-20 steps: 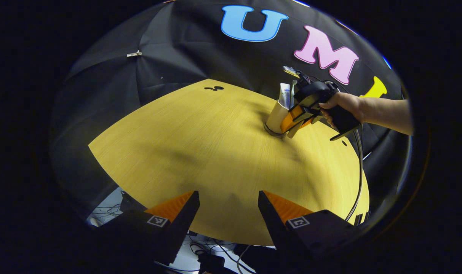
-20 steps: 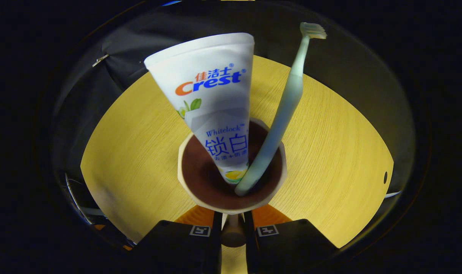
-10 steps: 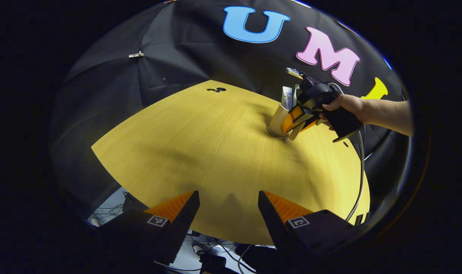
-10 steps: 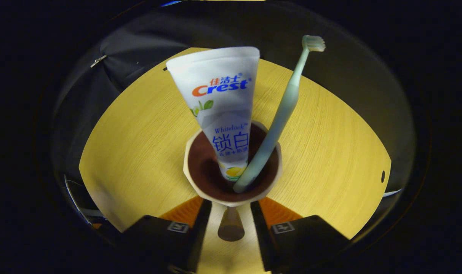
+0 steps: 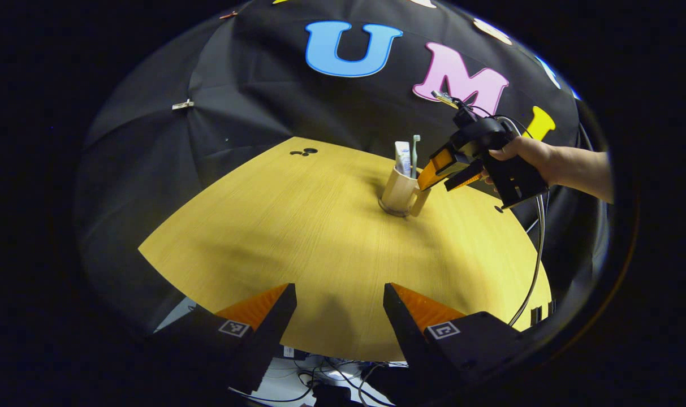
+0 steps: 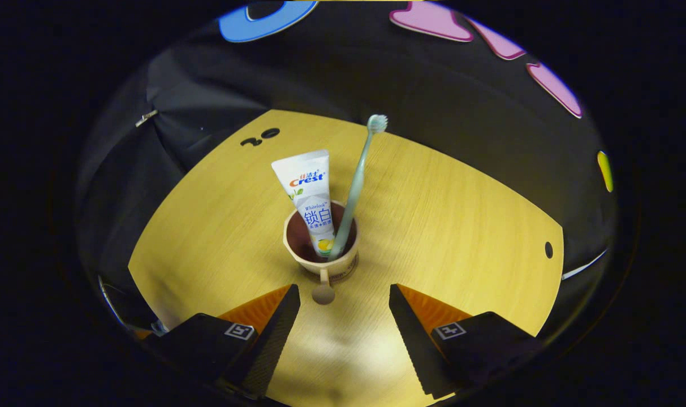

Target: Put the toothbrush and toothpaste on the desktop into the cup, then pick up the cup and place it on the coaster on the desktop.

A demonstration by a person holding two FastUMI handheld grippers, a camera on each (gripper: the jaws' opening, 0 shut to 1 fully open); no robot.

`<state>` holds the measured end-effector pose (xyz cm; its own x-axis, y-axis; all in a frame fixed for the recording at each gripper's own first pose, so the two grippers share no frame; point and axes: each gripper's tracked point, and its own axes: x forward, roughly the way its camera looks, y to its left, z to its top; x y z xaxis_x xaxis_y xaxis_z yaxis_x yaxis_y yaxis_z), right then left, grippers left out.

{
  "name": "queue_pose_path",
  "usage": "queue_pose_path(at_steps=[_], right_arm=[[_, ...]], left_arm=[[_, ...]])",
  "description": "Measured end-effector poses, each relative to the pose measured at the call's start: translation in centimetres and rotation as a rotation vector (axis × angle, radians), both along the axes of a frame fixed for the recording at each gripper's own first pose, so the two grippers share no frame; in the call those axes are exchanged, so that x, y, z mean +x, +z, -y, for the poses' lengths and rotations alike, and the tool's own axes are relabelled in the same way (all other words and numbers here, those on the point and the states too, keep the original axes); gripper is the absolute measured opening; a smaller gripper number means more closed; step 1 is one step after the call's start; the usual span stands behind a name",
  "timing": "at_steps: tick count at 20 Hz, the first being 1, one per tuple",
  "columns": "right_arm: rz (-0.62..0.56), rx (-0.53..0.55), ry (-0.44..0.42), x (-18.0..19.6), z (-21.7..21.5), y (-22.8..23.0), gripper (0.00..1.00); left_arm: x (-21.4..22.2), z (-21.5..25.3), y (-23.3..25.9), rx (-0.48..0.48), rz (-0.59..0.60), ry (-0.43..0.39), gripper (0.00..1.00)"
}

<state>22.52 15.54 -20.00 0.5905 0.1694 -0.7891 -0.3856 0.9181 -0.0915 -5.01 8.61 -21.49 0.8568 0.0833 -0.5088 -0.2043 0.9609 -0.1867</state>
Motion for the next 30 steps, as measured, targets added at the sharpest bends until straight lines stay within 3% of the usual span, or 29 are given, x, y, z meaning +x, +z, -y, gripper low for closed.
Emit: queue_pose_path(at_steps=[5,12,16,21,23,30], right_arm=[[0.176,0.023,-0.054,-4.2,4.3,5.2,0.98],[0.550,0.025,-0.225,-13.6,12.1,13.8,0.98],[0.623,-0.004,-0.248,-19.8,15.0,15.7,0.98],[0.664,-0.005,-0.300,-25.9,15.2,17.4,0.98],[0.695,0.051,-0.302,-27.6,13.4,18.7,0.98],[0.779,0.138,-0.277,-31.0,9.6,19.5,0.97]], left_arm=[[-0.1,1.3,3.2,-0.012,0.042,-0.078,0.98],[0.7,4.3,9.3,0.122,0.183,-0.194,0.98],[0.2,8.9,12.8,0.070,0.250,-0.278,0.96],[-1.6,11.1,18.1,0.062,0.370,-0.273,0.97],[-2.5,10.5,19.8,0.085,0.430,-0.245,0.97],[-5.4,8.4,21.9,0.124,0.499,-0.198,0.97]])
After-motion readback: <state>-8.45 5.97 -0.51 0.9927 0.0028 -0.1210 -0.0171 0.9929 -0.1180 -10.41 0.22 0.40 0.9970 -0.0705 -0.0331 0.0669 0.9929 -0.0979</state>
